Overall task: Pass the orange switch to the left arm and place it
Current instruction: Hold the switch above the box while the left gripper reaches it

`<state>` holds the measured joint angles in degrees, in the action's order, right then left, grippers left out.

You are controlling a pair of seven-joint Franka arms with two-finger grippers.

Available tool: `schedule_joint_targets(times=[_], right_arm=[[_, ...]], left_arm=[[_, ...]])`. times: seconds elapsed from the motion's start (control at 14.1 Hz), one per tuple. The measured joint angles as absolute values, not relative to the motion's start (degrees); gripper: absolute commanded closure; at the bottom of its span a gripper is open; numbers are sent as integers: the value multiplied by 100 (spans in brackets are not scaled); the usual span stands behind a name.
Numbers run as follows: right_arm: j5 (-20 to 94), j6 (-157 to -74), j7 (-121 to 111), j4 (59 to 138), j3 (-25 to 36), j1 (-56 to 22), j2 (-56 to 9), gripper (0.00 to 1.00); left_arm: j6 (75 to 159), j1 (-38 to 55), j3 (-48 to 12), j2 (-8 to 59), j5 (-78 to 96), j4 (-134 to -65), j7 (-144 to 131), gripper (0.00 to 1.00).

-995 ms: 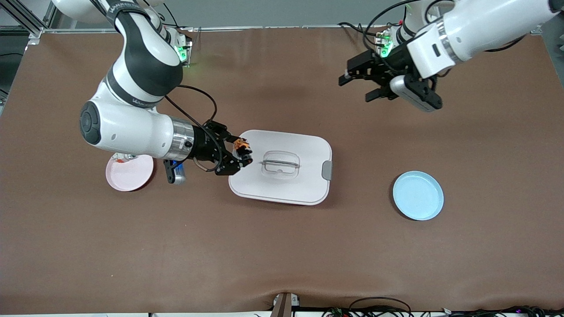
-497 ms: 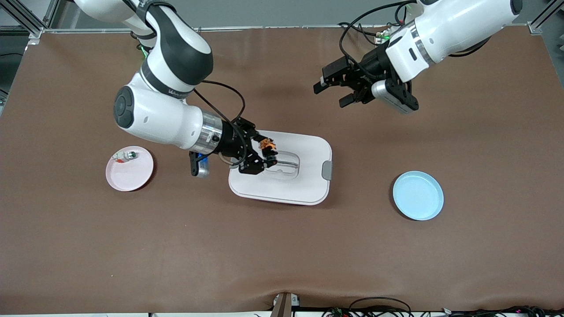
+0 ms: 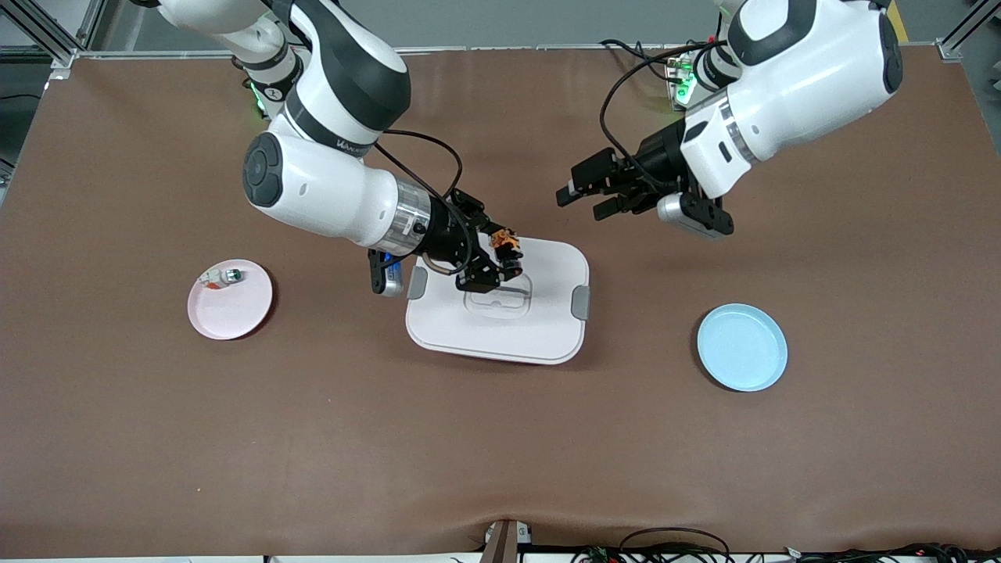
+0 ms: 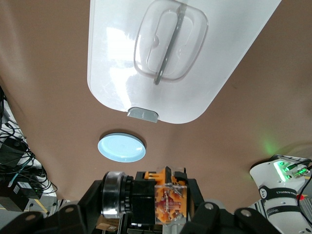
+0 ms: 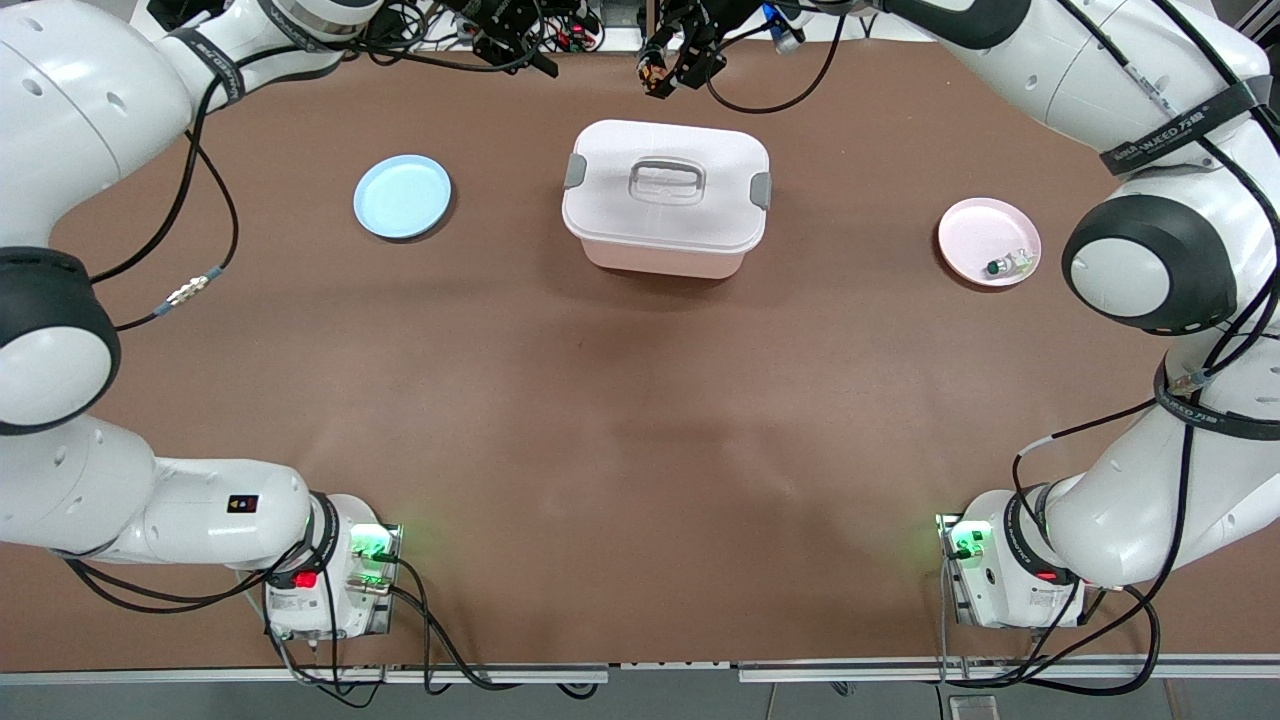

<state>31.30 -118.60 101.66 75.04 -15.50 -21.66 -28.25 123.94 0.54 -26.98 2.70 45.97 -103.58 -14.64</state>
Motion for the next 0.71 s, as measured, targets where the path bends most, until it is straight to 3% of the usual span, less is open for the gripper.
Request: schedule_joint_targets(times=[0.5,0.71], right_arm=[[3130,-12125,10256,7455,-1549,-2277,-2937,100],[3130,-12166,10365,7301,-1548,-2324,-3072,100]], left_arm=[[12604,104,-2729,543,4665,-10310,-1464,26],[13133,322,-2753,751,4809,-10308,-1459,26]])
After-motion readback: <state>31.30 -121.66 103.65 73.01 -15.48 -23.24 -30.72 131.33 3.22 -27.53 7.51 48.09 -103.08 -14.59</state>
